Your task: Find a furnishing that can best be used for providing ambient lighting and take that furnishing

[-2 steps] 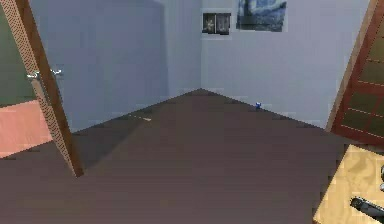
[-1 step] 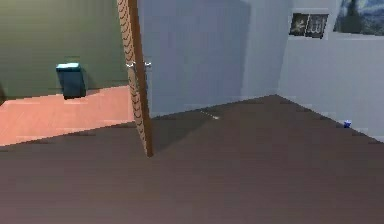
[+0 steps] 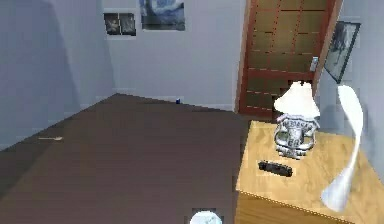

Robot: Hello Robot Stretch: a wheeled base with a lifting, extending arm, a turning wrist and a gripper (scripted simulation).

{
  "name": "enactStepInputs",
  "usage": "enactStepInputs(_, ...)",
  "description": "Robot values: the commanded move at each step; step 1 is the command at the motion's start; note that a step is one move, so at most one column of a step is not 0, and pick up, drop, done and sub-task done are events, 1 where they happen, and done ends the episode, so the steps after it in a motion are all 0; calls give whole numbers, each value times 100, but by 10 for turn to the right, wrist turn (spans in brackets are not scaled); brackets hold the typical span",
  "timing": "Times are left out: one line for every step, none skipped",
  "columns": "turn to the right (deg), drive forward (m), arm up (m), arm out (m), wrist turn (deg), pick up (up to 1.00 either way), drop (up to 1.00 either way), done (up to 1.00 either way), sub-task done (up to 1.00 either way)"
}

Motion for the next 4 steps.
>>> enactStepInputs(180,0,0,0,0,0,0,0,0)
enactStepInputs(0,60,0,0,0,0,0,0,0)
enactStepInputs(-300,0,0,0,0,0,0,0,0)
enactStepInputs(0,0,50,0,0,0,0,0,0)
